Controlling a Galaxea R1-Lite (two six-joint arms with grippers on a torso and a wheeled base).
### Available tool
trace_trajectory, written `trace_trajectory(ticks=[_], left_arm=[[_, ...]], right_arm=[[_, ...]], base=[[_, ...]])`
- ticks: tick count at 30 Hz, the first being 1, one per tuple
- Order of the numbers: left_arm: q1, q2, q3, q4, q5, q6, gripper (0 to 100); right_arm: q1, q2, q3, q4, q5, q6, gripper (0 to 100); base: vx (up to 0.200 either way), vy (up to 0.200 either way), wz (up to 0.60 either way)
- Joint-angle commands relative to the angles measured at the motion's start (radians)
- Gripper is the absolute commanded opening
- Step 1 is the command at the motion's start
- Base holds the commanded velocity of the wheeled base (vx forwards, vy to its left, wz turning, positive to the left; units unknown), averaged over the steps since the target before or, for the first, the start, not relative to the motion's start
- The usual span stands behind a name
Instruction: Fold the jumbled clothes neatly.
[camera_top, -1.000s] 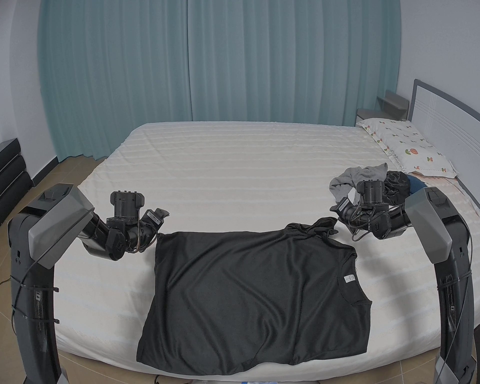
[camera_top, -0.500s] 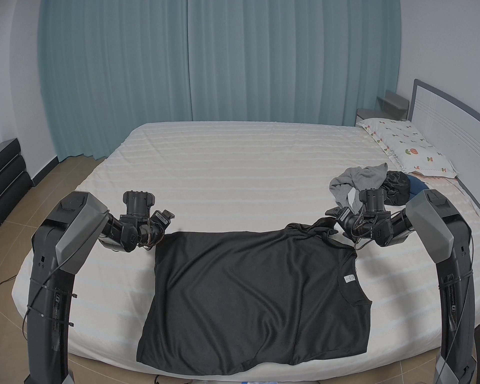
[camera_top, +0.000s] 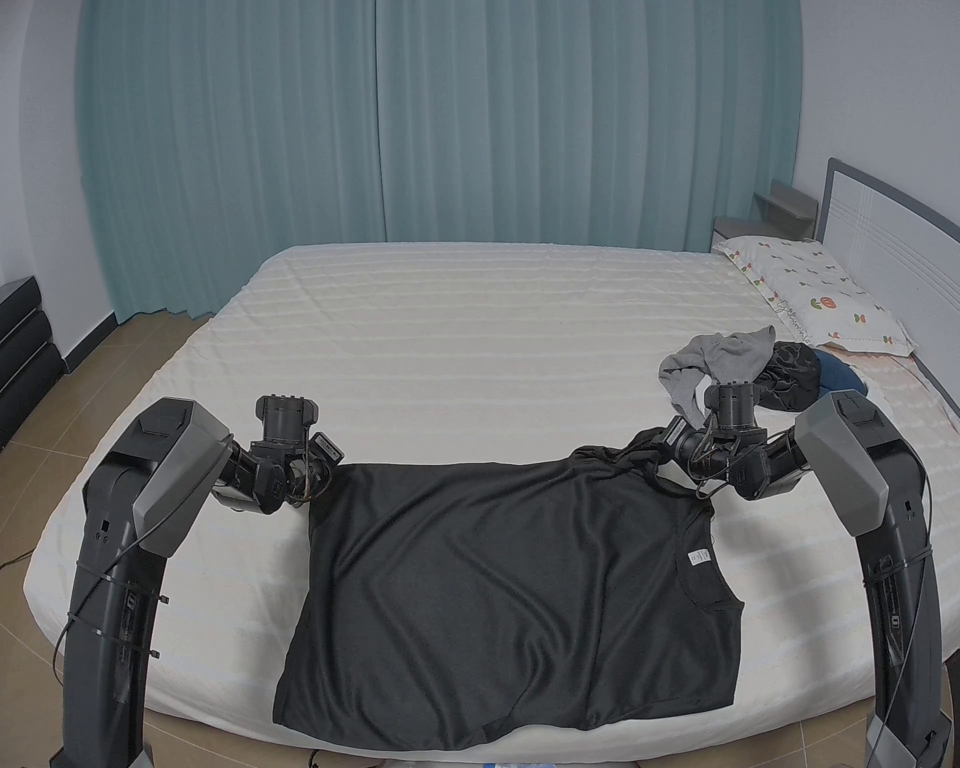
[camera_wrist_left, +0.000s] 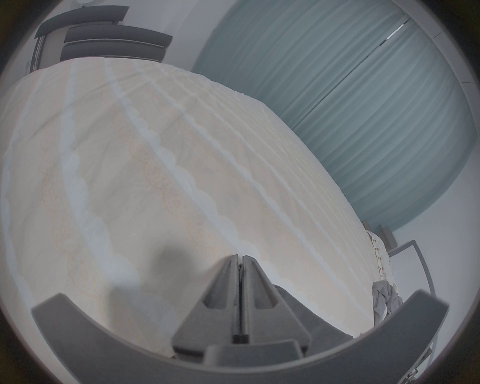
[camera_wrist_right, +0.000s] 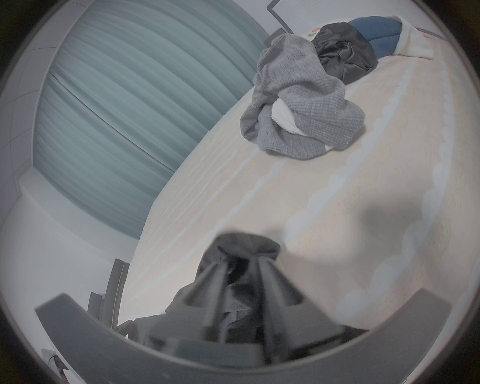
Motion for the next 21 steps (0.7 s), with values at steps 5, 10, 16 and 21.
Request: trace_trajectory(ticks=[5,10,16,21], left_arm=[[0.01,0.019,-0.069,-0.011,0.024,-0.015,0],[0.029,-0.002,-0.12,-0.017,0.029,-0.048,0],[0.041,-0.034,-0.157,-0.023,0.03,-0.052,0],[0.041,-0.004,-0.211,-0.012,0.03,-0.049,0]], right_arm=[[-0.013,0.019,-0.04,-0.111,-0.028,0.002,0],[-0.023,0.018,-0.06,-0.182,-0.049,0.001,0],[-0.041,0.042,-0.127,-0.211,-0.089,-0.002,0],[-0.046,0.096,-0.184,-0.212,-0.109,-0.015,0]], base=[[0.0,0.0,0.0],[0.0,0.0,0.0],[0.0,0.0,0.0],[0.0,0.0,0.0]])
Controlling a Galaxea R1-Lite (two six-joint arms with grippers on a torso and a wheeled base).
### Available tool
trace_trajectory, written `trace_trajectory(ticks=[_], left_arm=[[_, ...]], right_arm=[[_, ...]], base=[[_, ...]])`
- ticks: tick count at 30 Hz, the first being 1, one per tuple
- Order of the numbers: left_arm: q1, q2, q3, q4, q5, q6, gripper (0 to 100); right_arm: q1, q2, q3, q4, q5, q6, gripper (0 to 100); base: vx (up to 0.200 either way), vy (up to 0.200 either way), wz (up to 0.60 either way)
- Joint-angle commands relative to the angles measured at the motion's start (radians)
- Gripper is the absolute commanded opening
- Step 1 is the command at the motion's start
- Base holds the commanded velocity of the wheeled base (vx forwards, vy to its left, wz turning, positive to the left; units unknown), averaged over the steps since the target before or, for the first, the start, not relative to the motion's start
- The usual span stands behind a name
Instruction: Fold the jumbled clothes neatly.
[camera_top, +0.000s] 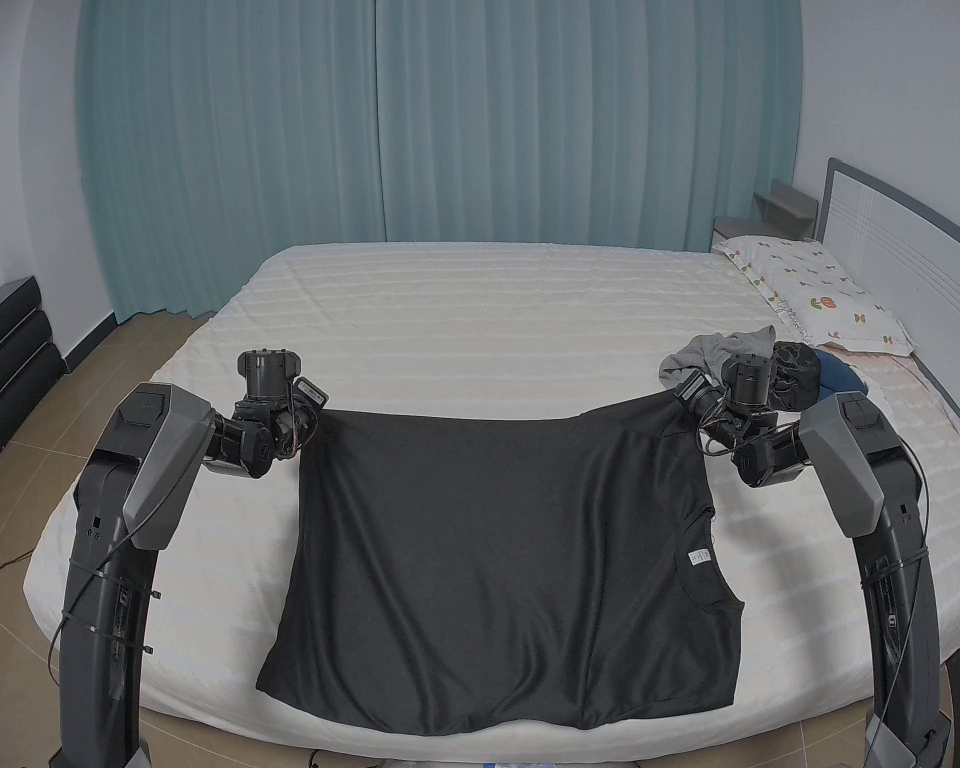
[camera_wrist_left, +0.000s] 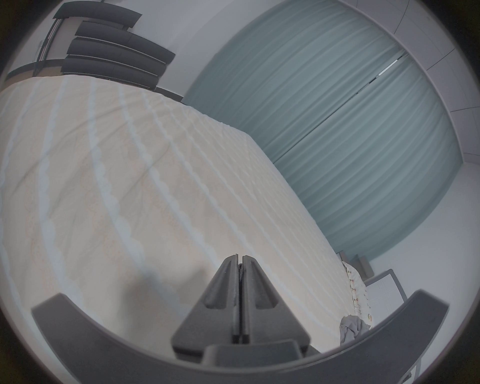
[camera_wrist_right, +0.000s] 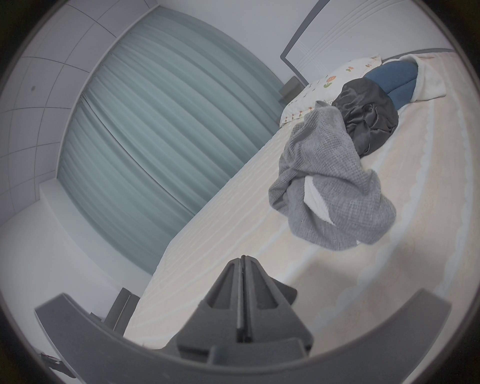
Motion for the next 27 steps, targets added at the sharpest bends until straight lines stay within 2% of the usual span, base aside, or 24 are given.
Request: trace_trajectory(ticks=[1,7,19,20,21,24,27], left_arm=[[0.002,0.018,-0.038,0.006,0.001,0.001,0],[0.002,0.064,-0.044,-0.001,0.001,0.003,0],[0.013,0.096,-0.076,-0.02,0.005,-0.002,0],[0.013,0.103,-0.077,-0.02,0.007,-0.004,100],[0.013,0.106,-0.077,-0.02,0.007,-0.004,100],[0.013,0.109,-0.073,-0.018,0.007,-0.002,100],[0.016,0.096,-0.048,-0.018,0.008,-0.002,100]], right_arm=[[-0.005,0.063,-0.056,-0.003,-0.008,-0.015,0],[-0.005,0.105,-0.163,-0.003,-0.044,-0.035,0],[0.004,0.161,-0.175,-0.003,-0.051,-0.085,0],[0.006,0.162,-0.175,-0.003,-0.051,-0.085,0],[0.006,0.162,-0.175,-0.003,-0.051,-0.085,100],[0.009,0.147,-0.141,-0.001,-0.048,-0.088,100],[0.003,0.081,-0.02,-0.01,-0.037,-0.099,100]], base=[[0.0,0.0,0.0],[0.0,0.0,0.0],[0.0,0.0,0.0],[0.0,0.0,0.0],[0.0,0.0,0.0],[0.0,0.0,0.0],[0.0,0.0,0.0]])
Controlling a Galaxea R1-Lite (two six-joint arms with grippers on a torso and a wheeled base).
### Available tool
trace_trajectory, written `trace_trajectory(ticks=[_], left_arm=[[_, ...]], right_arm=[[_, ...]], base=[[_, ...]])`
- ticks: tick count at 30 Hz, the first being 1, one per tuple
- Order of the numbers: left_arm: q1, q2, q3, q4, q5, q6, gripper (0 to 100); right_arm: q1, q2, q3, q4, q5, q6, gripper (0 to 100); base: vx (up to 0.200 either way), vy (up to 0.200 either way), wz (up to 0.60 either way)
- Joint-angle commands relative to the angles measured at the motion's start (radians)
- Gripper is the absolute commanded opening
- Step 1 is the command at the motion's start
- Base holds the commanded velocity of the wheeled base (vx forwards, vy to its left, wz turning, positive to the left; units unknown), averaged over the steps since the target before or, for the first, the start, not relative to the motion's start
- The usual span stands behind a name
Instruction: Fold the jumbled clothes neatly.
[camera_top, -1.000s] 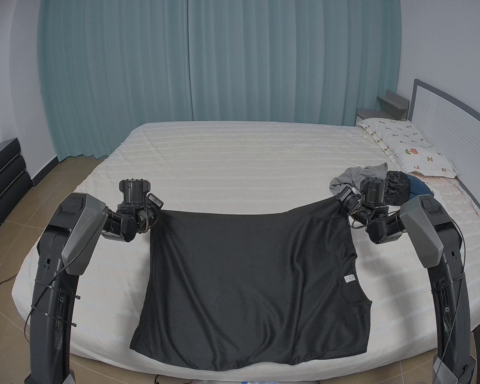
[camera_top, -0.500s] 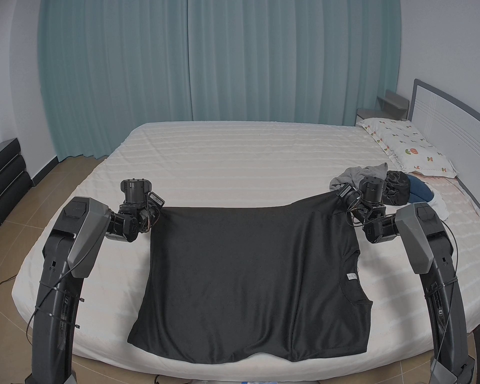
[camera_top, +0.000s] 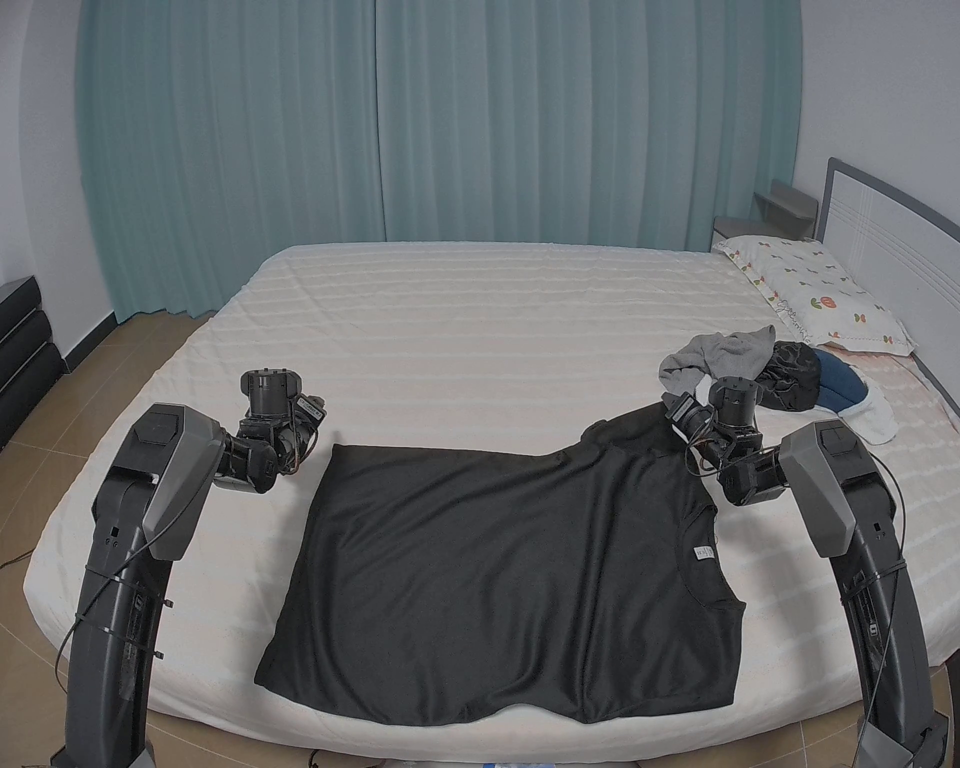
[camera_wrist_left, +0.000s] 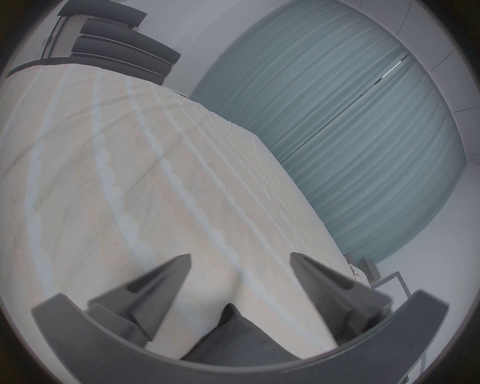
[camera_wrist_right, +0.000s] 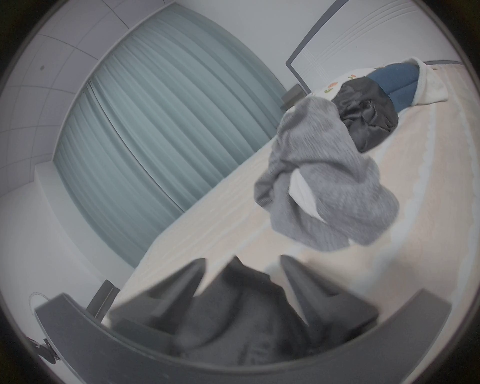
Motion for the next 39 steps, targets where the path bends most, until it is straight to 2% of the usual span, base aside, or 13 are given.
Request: trace_trajectory(ticks=[1,2,7,11,12,13,15,16,23,25,30,33,39], left_arm=[[0.009,-0.015,0.045,0.001,0.001,0.0,100],[0.009,-0.02,0.052,0.001,-0.001,0.0,100],[0.019,-0.16,0.236,-0.011,-0.012,-0.003,100],[0.021,-0.272,0.427,-0.067,-0.032,-0.003,100],[0.021,-0.276,0.437,-0.07,-0.033,-0.003,100],[0.021,-0.342,0.561,-0.116,-0.062,-0.003,100],[0.021,-0.385,0.653,-0.151,-0.087,-0.002,100],[0.019,-0.426,0.754,-0.191,-0.102,0.0,100],[0.002,-0.528,1.104,-0.366,-0.121,-0.003,100],[-0.002,-0.555,1.208,-0.421,-0.121,-0.003,100],[-0.008,-0.604,1.319,-0.467,-0.131,-0.005,100],[-0.013,-0.634,1.368,-0.475,-0.168,-0.008,100],[-0.022,-0.655,1.415,-0.476,-0.188,-0.035,100]], right_arm=[[-0.007,-0.098,0.169,-0.021,0.021,-0.006,100],[-0.008,-0.109,0.184,-0.027,0.024,-0.006,100],[-0.045,-0.298,0.476,-0.115,0.151,-0.003,100],[-0.066,-0.405,0.644,-0.122,0.173,-0.001,100],[-0.066,-0.41,0.652,-0.124,0.174,-0.001,100],[-0.069,-0.471,0.75,-0.129,0.209,0.0,100],[-0.071,-0.517,0.821,-0.129,0.231,0.002,100],[-0.068,-0.568,0.899,-0.129,0.246,0.003,100],[-0.049,-0.672,1.14,-0.132,0.249,0.02,100],[-0.045,-0.713,1.24,-0.152,0.254,0.051,100],[-0.023,-0.736,1.355,-0.227,0.255,0.094,100],[-0.02,-0.733,1.422,-0.291,0.262,0.134,100],[-0.026,-0.716,1.485,-0.343,0.285,0.178,100]], base=[[0.0,0.0,0.0],[0.0,0.0,0.0],[0.0,0.0,0.0],[0.0,0.0,0.0],[0.0,0.0,0.0],[0.0,0.0,0.0],[0.0,0.0,0.0],[0.0,0.0,0.0],[0.0,0.0,0.0],[0.0,0.0,0.0],[-0.12,0.0,0.0],[-0.2,0.0,0.0],[-0.2,0.0,0.0]])
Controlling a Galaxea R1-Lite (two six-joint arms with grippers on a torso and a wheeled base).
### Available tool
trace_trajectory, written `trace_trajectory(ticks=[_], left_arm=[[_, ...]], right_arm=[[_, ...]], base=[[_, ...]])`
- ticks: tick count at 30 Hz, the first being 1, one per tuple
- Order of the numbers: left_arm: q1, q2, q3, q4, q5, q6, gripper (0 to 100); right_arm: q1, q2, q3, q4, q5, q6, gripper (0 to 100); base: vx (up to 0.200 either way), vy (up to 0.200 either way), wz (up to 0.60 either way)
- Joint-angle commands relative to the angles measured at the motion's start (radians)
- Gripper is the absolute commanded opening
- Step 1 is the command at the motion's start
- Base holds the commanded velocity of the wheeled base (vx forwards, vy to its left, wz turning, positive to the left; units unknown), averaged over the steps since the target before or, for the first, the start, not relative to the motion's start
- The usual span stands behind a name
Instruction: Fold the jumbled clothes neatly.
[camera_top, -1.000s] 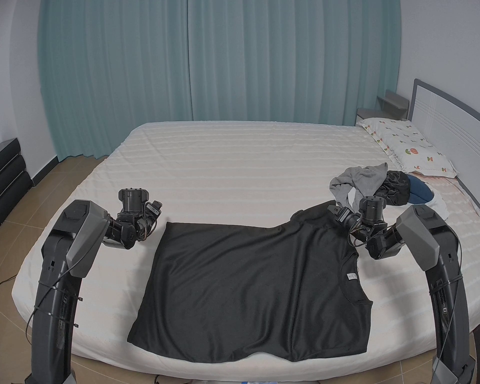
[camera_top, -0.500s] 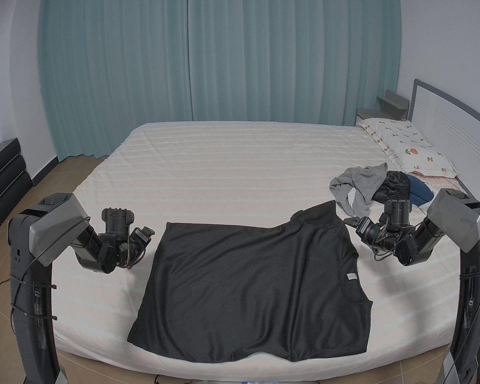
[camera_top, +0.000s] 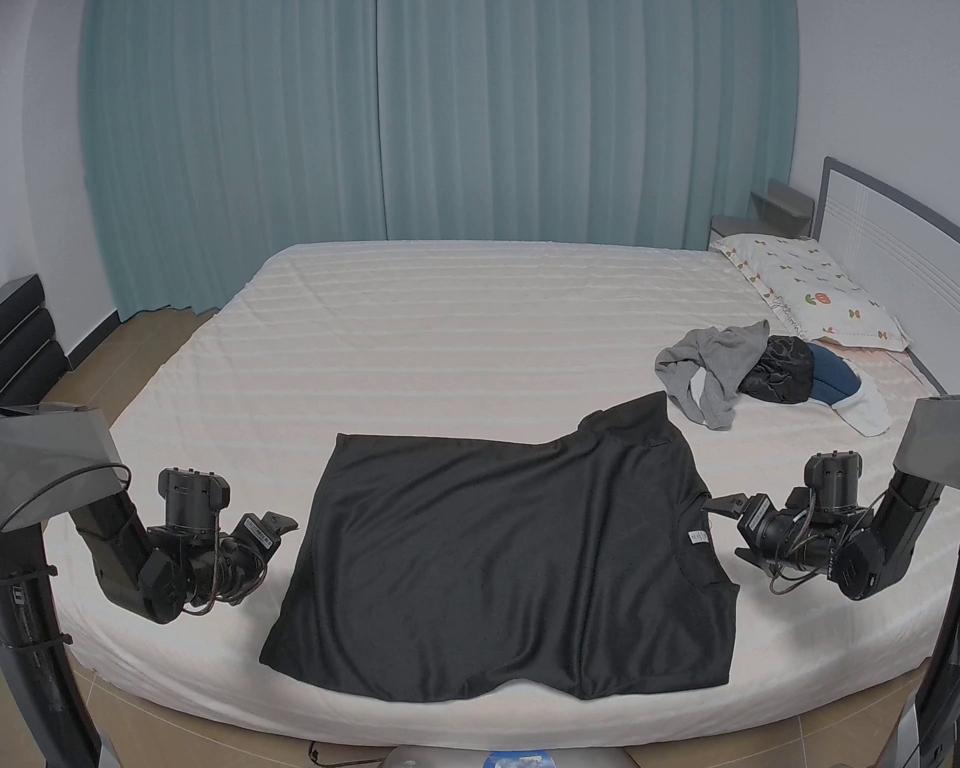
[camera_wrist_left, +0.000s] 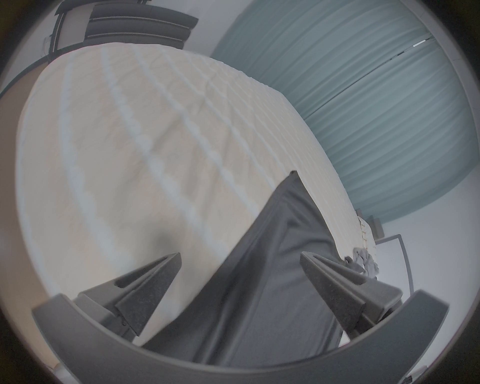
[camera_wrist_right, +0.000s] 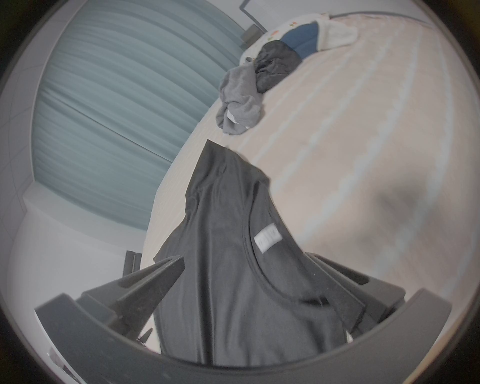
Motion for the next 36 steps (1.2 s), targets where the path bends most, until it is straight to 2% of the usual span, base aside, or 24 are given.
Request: trace_trajectory(ticks=[1,8,12,20,26,30,31,36], left_arm=[[-0.016,-0.069,0.07,-0.014,-0.015,-0.015,100],[-0.019,-0.073,0.082,-0.014,-0.015,-0.07,100],[-0.019,-0.083,0.083,-0.014,-0.015,-0.082,100],[-0.045,-0.117,0.123,-0.012,-0.013,-0.082,100],[-0.048,-0.139,0.152,-0.011,-0.012,-0.07,100],[-0.048,-0.142,0.183,-0.003,-0.007,-0.018,100],[-0.042,-0.139,0.238,-0.014,-0.004,0.053,100],[-0.037,-0.132,0.297,-0.008,-0.001,0.111,100]], right_arm=[[0.004,-0.027,0.074,-0.023,0.015,0.045,100],[0.002,-0.038,0.103,-0.025,0.012,0.065,100],[0.007,-0.03,0.139,-0.089,0.011,0.061,100],[0.015,-0.027,0.171,-0.137,0.008,0.054,100],[0.015,-0.025,0.194,-0.137,0.006,0.011,100],[0.049,-0.012,0.208,-0.14,0.005,-0.01,100],[0.065,-0.007,0.211,-0.14,0.005,-0.013,100],[0.073,0.002,0.219,-0.14,0.005,-0.019,100]], base=[[0.0,0.0,0.0],[0.0,0.0,0.0],[0.0,0.0,0.0],[0.0,-0.2,0.0],[0.0,-0.133,0.0],[0.0,0.0,0.0],[0.0,0.0,0.0],[0.0,0.0,0.0]])
